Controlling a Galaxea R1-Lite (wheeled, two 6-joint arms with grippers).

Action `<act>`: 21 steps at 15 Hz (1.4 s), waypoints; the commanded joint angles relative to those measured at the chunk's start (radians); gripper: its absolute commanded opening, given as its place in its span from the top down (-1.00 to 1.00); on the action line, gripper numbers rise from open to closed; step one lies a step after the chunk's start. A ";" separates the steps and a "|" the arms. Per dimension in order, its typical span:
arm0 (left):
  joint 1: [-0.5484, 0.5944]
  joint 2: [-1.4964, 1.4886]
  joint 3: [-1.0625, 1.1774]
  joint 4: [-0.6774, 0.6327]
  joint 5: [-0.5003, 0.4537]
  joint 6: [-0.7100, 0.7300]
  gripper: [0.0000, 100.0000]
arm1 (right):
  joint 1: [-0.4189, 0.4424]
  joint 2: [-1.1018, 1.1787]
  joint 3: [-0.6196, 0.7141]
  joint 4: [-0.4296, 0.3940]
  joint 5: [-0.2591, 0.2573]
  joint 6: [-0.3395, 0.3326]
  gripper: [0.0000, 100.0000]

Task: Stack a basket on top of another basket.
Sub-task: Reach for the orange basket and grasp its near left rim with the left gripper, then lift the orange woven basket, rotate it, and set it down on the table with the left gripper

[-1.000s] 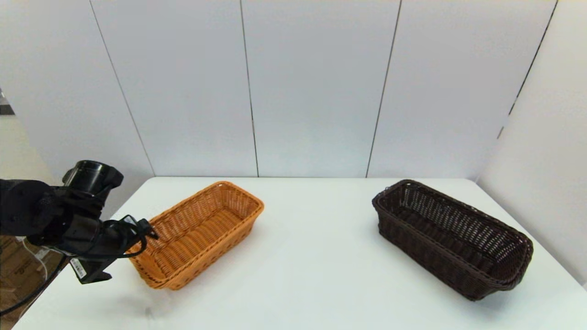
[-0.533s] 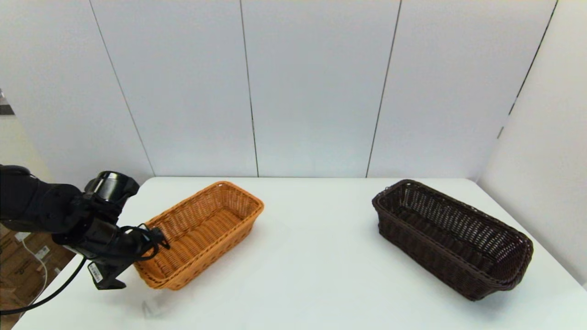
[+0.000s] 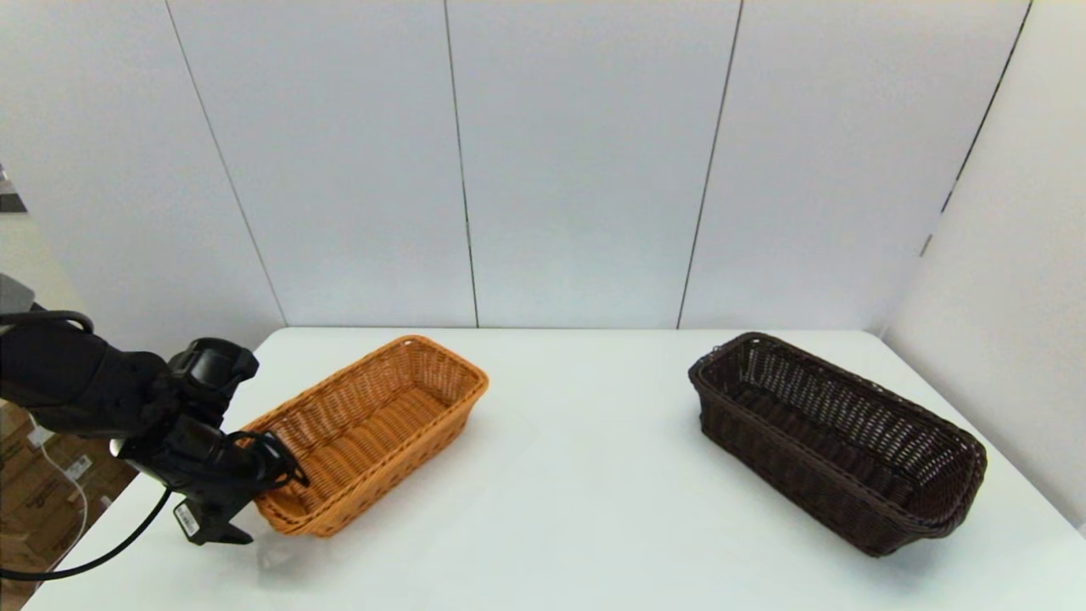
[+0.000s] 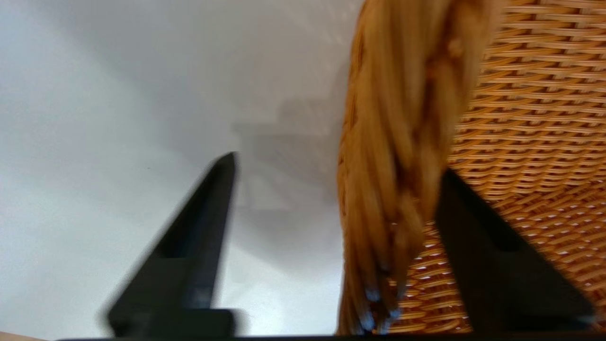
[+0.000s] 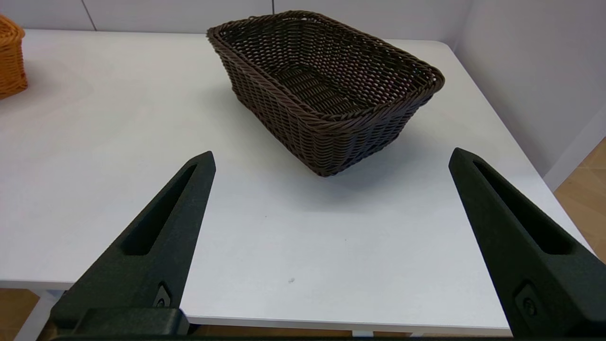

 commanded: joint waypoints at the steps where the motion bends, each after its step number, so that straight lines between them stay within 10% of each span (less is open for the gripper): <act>1: 0.001 -0.015 -0.006 -0.003 -0.001 -0.005 1.00 | -0.001 0.001 0.000 0.000 0.000 -0.001 -1.00; 7: -0.002 -0.035 -0.001 -0.045 -0.031 -0.003 1.00 | -0.001 0.001 -0.001 0.001 0.000 -0.001 -1.00; 14: -0.001 -0.187 0.000 -0.048 -0.319 0.002 1.00 | 0.001 0.001 -0.001 0.001 0.000 -0.001 -1.00; 21: -0.105 -0.199 -0.010 -0.012 -0.325 0.195 1.00 | -0.001 0.001 -0.001 0.000 0.000 -0.001 -1.00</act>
